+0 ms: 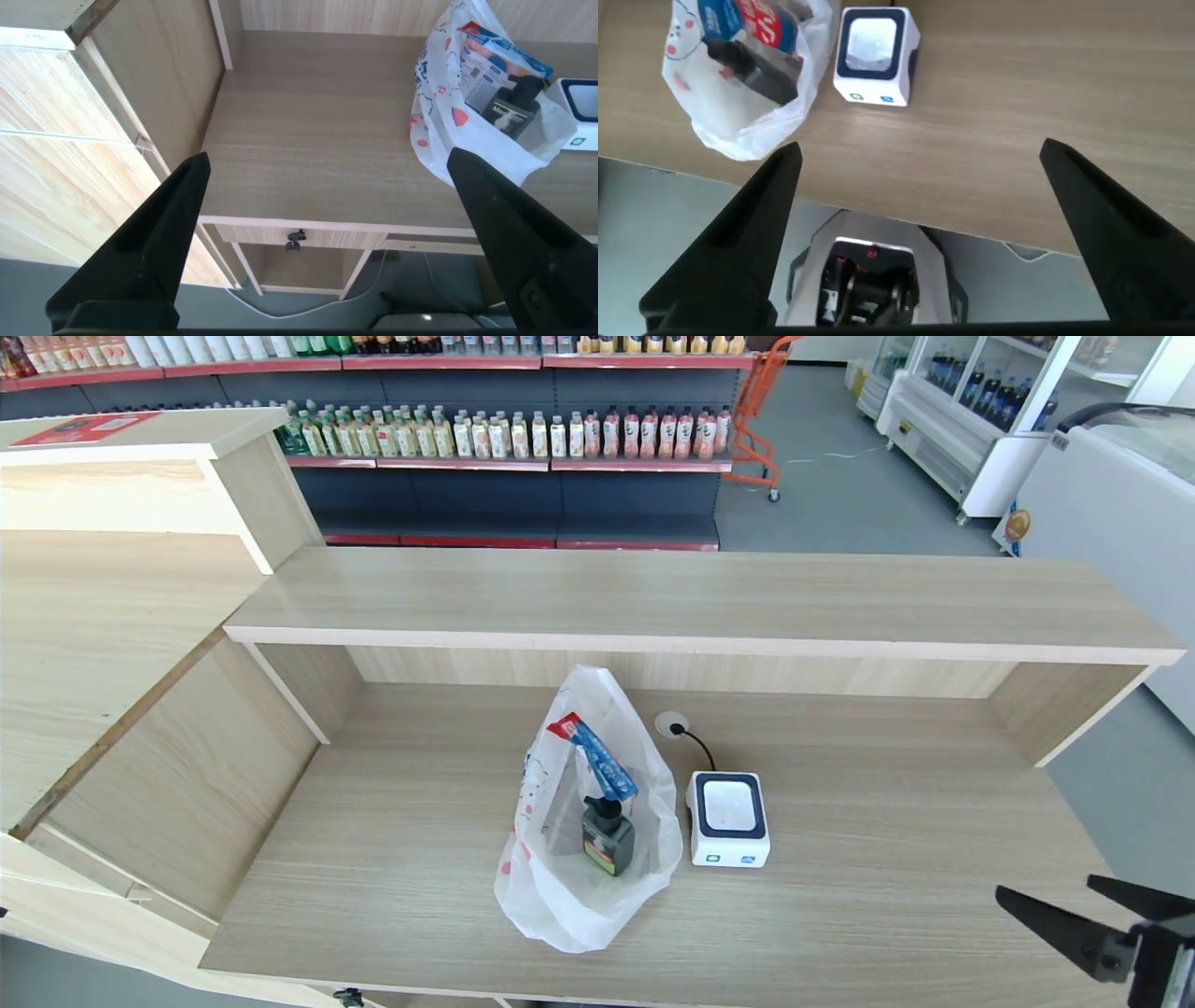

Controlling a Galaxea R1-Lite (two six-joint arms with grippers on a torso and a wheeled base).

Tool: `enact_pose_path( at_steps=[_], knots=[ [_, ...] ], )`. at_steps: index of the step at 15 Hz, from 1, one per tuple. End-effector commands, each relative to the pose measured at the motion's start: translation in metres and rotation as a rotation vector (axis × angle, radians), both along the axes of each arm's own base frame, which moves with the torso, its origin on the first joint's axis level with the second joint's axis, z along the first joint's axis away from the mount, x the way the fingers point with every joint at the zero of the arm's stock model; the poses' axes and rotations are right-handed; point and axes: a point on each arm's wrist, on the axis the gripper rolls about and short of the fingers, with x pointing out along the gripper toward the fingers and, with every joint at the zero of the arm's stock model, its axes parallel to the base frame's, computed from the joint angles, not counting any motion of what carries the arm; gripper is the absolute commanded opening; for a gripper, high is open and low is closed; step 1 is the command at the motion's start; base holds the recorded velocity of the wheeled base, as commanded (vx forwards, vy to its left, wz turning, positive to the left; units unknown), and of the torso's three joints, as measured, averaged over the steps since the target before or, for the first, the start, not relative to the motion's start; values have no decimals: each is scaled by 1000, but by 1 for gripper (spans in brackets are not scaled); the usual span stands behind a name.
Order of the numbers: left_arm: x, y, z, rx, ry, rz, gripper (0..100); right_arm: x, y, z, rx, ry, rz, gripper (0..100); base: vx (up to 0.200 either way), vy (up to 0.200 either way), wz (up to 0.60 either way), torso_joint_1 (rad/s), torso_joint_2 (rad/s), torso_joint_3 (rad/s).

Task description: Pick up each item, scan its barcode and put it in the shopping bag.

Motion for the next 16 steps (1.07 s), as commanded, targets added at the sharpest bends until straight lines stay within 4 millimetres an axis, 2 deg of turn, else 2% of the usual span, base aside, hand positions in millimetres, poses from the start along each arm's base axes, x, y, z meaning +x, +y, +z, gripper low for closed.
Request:
enact_pose_path(
  at_steps=[1,2,4,5,6,12,13,16],
  knots=[
    [0,0,0,0,-1,0,100,-92,-10,-52,-54,-189,-171,100,0,0,0,0,0,0],
    [0,0,0,0,-1,0,100,-105,-10,-60,-43,-246,-163,100,0,0,0,0,0,0],
    [0,0,0,0,-1,0,100,-112,-11,-61,-60,-335,-181,100,0,0,0,0,0,0],
    [0,0,0,0,-1,0,100,-113,-13,-62,-66,-335,-314,100,0,0,0,0,0,0],
    [0,0,0,0,-1,0,100,-118,-12,-66,-43,-369,-333,100,0,0,0,0,0,0],
    [0,0,0,0,-1,0,100,-118,-12,-68,-53,-349,-299,100,0,0,0,0,0,0],
    [0,0,0,0,-1,0,100,-118,-12,-68,-44,-348,-301,0,0,0,0,0,0,0],
    [0,0,0,0,-1,0,100,-118,-12,-68,-49,-347,-300,0,0,0,0,0,0,0]
  ],
)
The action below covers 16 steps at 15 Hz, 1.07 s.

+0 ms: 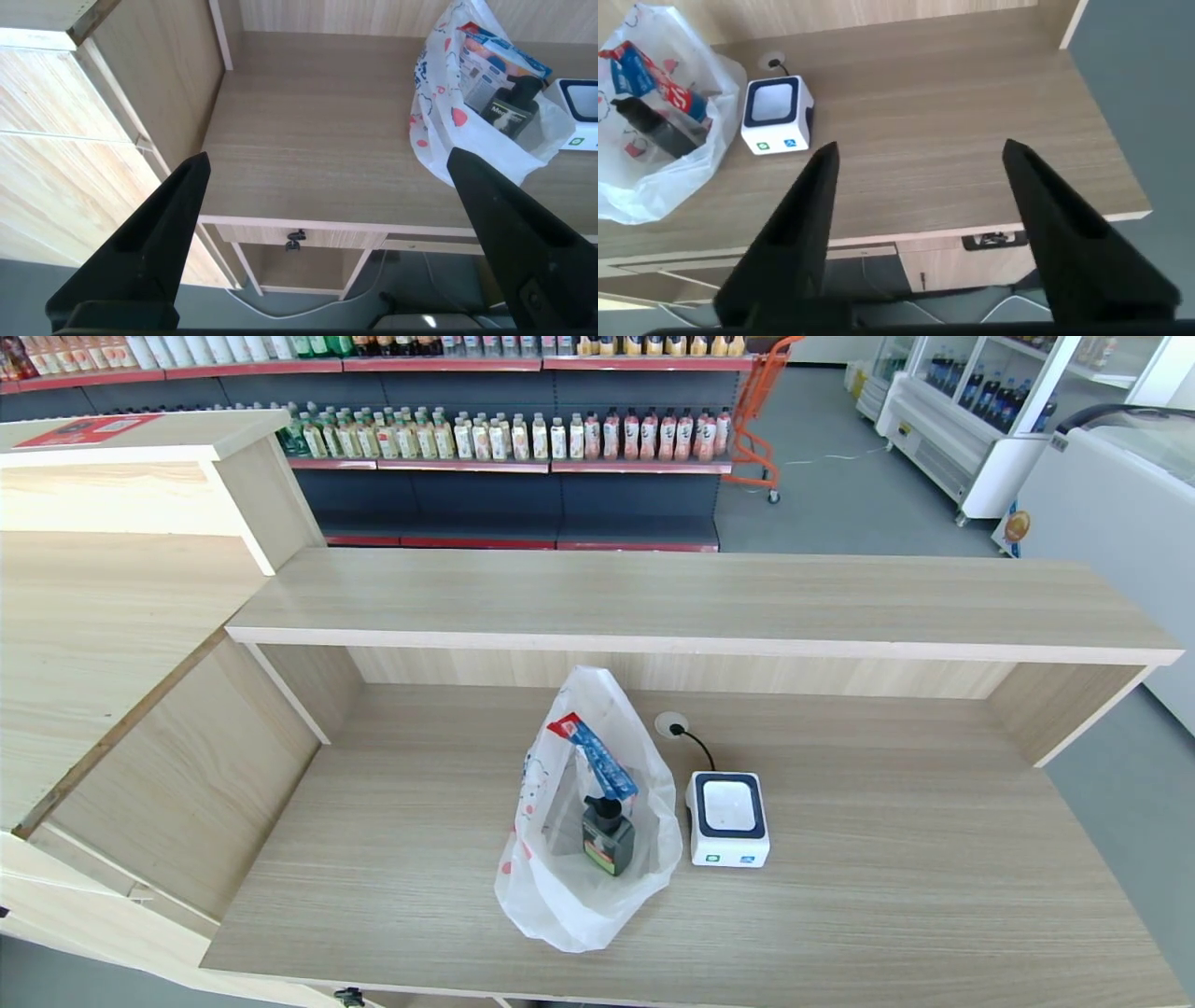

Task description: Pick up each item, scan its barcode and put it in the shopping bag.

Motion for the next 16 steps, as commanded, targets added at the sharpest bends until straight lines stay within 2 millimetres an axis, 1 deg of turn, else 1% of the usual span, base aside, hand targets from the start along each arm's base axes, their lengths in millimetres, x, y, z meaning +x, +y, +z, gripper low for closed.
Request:
enact_pose_path(
  at_steps=[1,8,16],
  knots=[
    [0,0,0,0,-1,0,100,0,0,0,3,4,0,0,0,0,0,0,0,0],
    [0,0,0,0,-1,1,100,0,0,0,5,4,0,0,0,0,0,0,0,0],
    [0,0,0,6,-1,1,100,0,0,0,2,5,0,0,0,-200,0,7,1,1]
  ],
)
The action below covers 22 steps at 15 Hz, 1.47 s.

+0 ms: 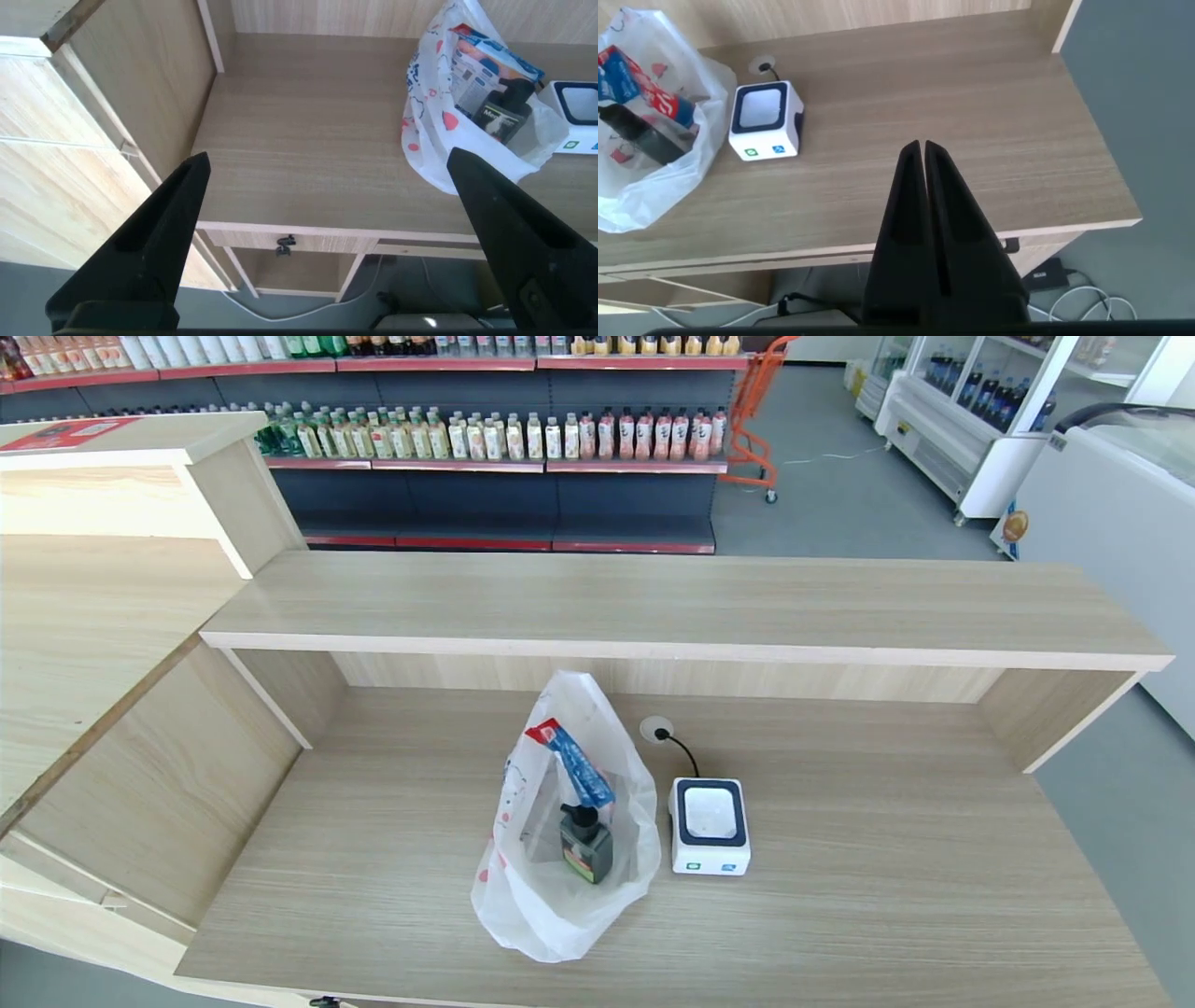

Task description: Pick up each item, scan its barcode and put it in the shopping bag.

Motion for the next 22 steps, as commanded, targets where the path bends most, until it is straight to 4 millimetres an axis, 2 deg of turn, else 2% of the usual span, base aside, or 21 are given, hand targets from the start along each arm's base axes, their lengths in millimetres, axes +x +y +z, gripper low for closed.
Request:
enact_pose_path(
  at_steps=[1,6,12,22],
  knots=[
    [0,0,0,-3,0,0,100,0,0,0,-1,4,-1,0,0,-200,0,2,-7,-2],
    [1,0,0,-4,15,-1,100,0,0,1,-1,3,-1,0,0,0,0,0,0,0],
    [0,0,0,-4,0,0,100,0,0,0,0,4,-1,0,200,0,0,-2,2,2],
    [0,0,0,-6,0,0,100,0,0,0,0,4,-1,0,0,0,0,0,0,0]
  ],
)
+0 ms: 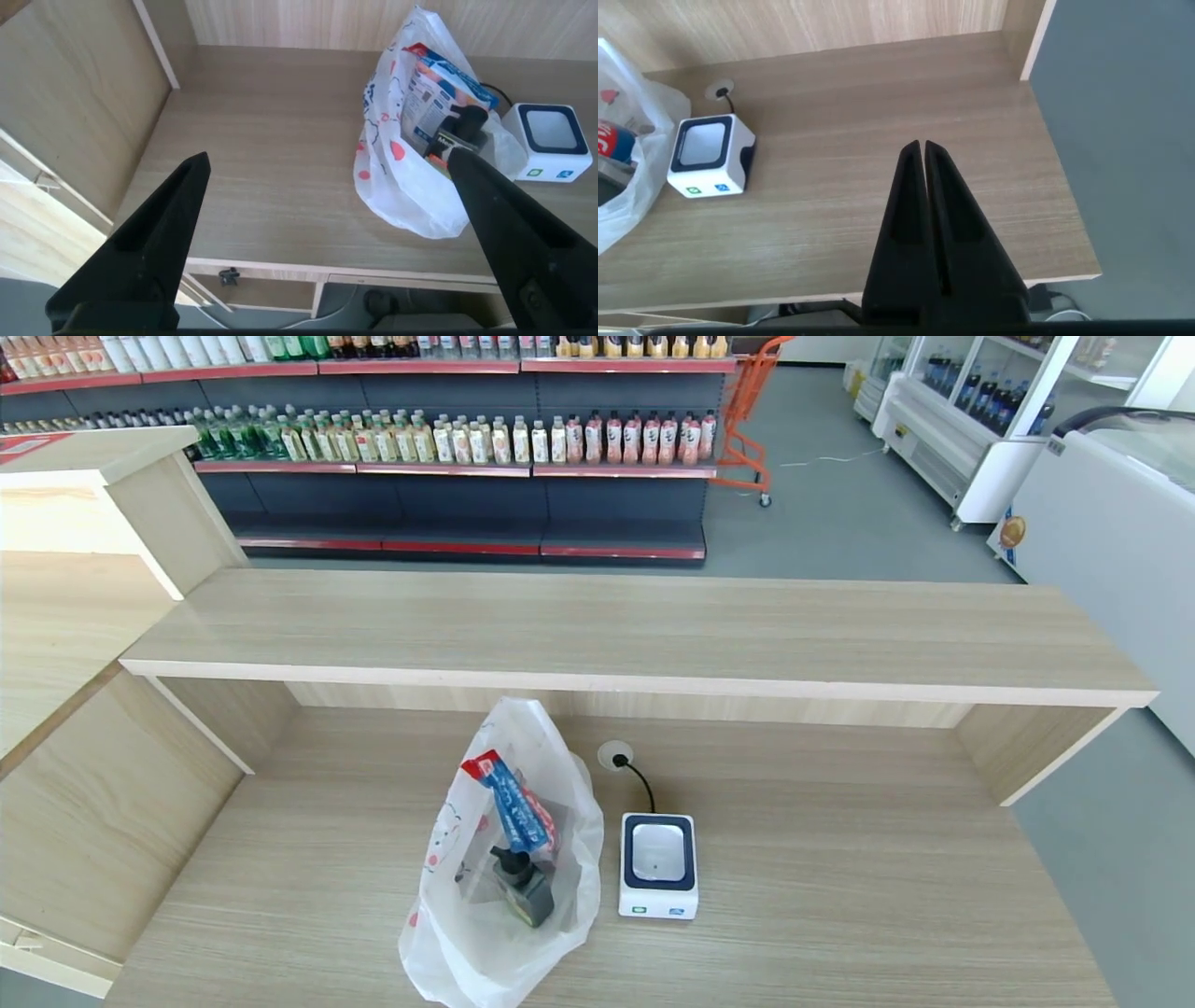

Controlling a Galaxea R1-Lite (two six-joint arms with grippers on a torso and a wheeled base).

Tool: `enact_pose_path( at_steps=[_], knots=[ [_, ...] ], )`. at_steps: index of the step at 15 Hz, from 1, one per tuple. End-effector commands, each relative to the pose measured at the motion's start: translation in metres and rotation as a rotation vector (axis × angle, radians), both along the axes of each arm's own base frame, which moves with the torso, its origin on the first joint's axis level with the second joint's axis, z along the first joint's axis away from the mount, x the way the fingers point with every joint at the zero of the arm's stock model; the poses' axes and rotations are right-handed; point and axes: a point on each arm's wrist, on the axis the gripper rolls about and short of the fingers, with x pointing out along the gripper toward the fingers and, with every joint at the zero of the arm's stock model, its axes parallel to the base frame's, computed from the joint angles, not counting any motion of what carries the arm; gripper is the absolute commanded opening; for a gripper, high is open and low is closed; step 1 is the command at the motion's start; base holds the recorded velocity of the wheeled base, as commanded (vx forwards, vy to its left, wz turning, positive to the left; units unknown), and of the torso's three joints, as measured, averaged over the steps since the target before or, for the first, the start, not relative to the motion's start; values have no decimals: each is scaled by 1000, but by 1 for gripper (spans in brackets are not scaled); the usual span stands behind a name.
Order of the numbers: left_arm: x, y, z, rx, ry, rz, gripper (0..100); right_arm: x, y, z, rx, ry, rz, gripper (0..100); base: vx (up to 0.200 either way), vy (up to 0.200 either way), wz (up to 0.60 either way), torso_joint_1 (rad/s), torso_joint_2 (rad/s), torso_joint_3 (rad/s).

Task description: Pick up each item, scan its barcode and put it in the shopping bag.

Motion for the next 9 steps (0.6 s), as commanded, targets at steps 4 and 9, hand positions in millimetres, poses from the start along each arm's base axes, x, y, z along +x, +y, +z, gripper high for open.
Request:
enact_pose_path(
  at_steps=[4,9],
  knots=[
    [0,0,0,0,-1,0,100,0,0,0,-1,2,0,0,0,0,0,0,0,0],
    [0,0,0,0,-1,0,100,0,0,0,-3,4,0,0,0,0,0,0,0,0]
  ],
)
